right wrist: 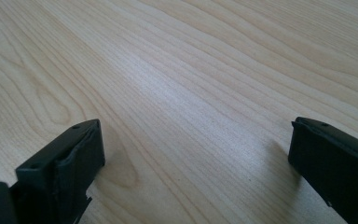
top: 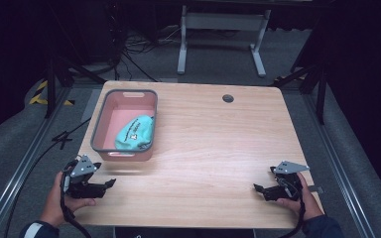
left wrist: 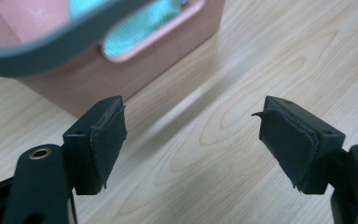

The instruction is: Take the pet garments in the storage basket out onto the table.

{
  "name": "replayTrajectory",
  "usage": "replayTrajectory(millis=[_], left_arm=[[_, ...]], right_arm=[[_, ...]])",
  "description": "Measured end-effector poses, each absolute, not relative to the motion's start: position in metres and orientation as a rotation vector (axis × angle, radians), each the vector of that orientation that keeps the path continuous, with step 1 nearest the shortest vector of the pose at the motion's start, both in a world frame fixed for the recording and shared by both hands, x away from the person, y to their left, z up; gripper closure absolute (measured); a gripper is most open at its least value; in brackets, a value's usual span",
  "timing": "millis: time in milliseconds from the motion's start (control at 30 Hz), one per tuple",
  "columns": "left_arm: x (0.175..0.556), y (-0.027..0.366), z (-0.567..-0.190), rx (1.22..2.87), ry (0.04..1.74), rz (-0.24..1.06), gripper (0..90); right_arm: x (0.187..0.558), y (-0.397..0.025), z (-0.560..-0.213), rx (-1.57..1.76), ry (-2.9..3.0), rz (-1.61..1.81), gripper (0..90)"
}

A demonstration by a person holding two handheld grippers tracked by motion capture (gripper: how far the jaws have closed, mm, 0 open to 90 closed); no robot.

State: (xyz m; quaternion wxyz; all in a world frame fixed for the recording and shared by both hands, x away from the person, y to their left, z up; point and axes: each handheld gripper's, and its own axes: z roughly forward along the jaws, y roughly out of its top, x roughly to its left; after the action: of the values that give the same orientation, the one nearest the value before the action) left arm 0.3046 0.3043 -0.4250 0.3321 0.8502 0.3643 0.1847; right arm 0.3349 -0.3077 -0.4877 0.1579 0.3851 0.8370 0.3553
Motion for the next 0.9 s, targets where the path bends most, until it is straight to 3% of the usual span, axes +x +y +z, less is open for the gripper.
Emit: replayTrajectory(millis=[600, 900], left_arm=[[0.314, 0.3, -0.374, 2.193, 0.899, 0.571, 22.5], [0.359, 0.274, -0.361, 2.276, 0.871, 0.531, 20.6]], right_arm=[[0.335, -0.308, -0.488, 1.101, 2.394, 1.016, 3.7], [0.335, -0.308, -0.488, 1.102, 2.394, 1.016, 3.7]])
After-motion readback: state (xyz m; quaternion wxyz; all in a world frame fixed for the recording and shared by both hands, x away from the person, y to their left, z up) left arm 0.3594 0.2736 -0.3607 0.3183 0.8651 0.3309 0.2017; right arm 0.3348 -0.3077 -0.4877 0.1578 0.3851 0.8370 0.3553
